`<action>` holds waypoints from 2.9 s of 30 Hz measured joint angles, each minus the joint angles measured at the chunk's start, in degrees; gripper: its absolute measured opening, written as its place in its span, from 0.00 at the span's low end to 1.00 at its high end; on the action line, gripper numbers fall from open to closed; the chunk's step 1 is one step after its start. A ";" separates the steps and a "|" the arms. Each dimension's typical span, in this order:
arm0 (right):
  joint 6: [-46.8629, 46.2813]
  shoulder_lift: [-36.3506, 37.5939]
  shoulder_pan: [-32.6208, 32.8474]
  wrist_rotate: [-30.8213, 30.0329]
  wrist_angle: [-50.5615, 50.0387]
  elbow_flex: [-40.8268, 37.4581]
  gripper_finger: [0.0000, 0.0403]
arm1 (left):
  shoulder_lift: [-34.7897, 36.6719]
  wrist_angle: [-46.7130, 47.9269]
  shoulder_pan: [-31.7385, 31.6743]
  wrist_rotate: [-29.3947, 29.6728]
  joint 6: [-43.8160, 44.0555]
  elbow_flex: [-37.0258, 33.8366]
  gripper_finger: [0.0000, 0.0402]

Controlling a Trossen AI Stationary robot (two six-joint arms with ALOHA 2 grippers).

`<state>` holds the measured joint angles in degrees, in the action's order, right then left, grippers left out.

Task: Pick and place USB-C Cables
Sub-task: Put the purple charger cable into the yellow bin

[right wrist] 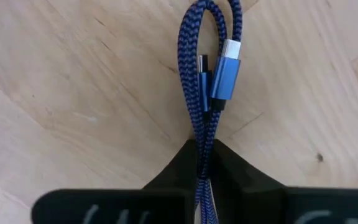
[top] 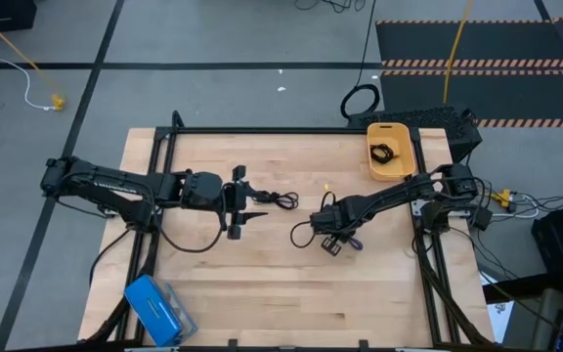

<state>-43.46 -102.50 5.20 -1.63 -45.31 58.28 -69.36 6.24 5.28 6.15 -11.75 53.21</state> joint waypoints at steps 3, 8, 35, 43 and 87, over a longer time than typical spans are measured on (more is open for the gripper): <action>0.75 -0.02 -0.01 0.13 0.02 0.00 0.03 | 0.00 0.00 0.00 0.00 -0.02 0.00 0.47; 1.51 0.28 -0.01 0.28 0.08 0.00 0.04 | 0.00 -0.06 0.00 0.00 -0.03 0.00 0.47; -2.92 17.55 -1.06 3.21 -24.25 15.60 0.04 | 0.00 -0.07 0.00 0.00 0.17 0.00 0.47; -0.83 17.57 -2.98 3.42 -42.26 32.00 0.04 | 0.00 -0.13 0.00 0.00 0.00 0.00 0.47; 18.22 17.92 -24.28 5.95 -44.71 45.16 0.04 | 0.00 -0.50 0.00 0.00 1.14 0.00 0.47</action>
<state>-25.24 -84.58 -19.08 4.32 -90.02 103.44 -69.36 5.74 5.28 6.15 -10.61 53.21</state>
